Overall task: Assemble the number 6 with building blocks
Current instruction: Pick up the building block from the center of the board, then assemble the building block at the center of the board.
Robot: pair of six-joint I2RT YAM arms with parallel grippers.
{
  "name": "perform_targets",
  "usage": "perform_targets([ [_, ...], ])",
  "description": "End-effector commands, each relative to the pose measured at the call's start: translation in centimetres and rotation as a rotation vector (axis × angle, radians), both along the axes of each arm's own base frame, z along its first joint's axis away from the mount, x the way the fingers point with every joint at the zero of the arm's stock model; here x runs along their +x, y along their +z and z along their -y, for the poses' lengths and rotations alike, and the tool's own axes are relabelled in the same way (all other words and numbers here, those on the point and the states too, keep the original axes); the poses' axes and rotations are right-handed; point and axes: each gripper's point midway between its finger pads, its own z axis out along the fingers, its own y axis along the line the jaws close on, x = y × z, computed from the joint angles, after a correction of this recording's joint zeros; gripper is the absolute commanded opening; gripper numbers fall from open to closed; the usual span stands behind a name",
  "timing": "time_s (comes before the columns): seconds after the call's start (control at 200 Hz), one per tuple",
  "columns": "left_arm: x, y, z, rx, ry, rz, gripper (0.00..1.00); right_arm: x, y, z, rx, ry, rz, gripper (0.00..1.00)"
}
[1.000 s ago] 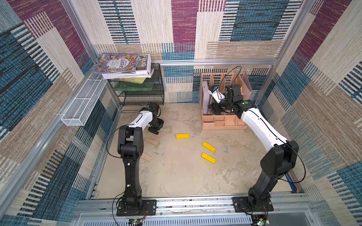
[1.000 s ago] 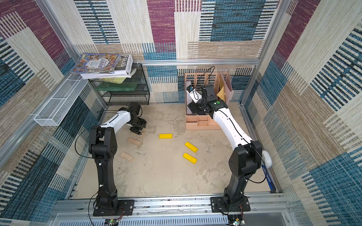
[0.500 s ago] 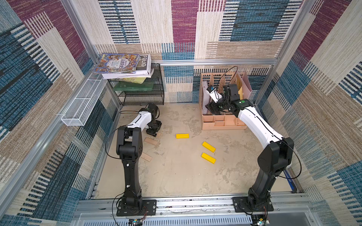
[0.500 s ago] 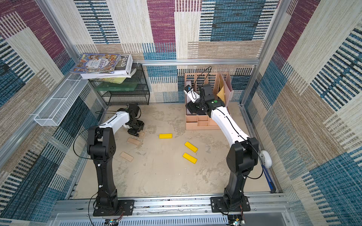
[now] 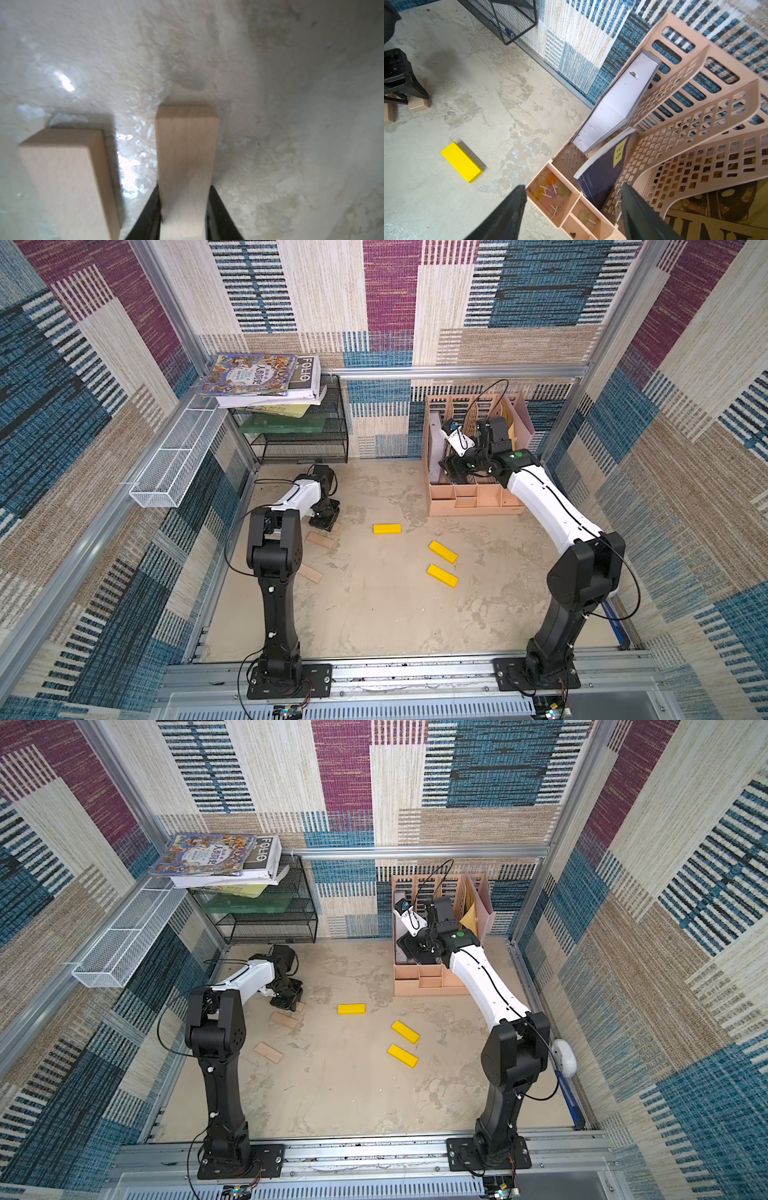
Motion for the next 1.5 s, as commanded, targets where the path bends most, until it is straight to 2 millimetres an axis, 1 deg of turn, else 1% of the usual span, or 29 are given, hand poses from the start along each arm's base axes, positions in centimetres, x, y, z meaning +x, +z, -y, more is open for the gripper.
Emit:
perform_targets([
  [0.0,-1.3,0.5,0.1,0.039,-0.136,-0.036,0.24,-0.1,1.2,0.3,0.01,-0.019,0.023,0.75],
  [0.085,-1.1,2.1,1.3,0.052,-0.328,-0.015,0.23,-0.2,1.7,0.6,0.016,-0.038,0.034,0.75],
  [0.14,-1.2,2.6,3.0,0.016,-0.485,0.001,0.23,0.0,1.9,1.1,0.02,-0.066,0.038,0.75],
  [0.205,-2.2,2.9,4.9,-0.017,-0.66,-0.01,0.23,0.3,2.1,1.8,0.028,-0.12,0.044,0.75],
  [0.265,-3.3,3.3,6.0,-0.009,-0.808,-0.015,0.23,0.4,2.1,2.6,0.045,-0.164,0.042,0.76],
  [0.391,-5.1,3.7,7.2,0.042,-0.972,-0.021,0.22,0.4,2.1,3.6,0.108,-0.207,0.035,0.76],
  [0.471,-5.5,3.5,7.9,0.058,-1.048,-0.021,0.21,0.4,2.0,3.9,0.125,-0.214,0.032,0.76],
  [0.716,-5.7,2.3,9.6,0.078,-1.162,-0.022,0.21,-0.4,2.0,4.1,0.127,-0.219,0.027,0.76],
  [0.862,-5.8,0.9,10.6,0.055,-1.163,-0.026,0.21,-1.1,2.0,4.7,0.126,-0.231,0.035,0.76],
  [1.012,-6.0,0.0,11.2,0.043,-1.163,-0.041,0.2,-1.9,1.9,5.2,0.12,-0.242,0.037,0.76],
  [1.192,-6.2,-0.2,11.6,0.033,-1.162,-0.046,0.2,-2.4,2.2,5.8,0.125,-0.257,0.046,0.77],
  [1.493,-7.0,-0.2,12.6,0.037,-1.188,-0.053,0.19,-2.8,2.6,6.0,0.13,-0.259,0.057,0.76],
])
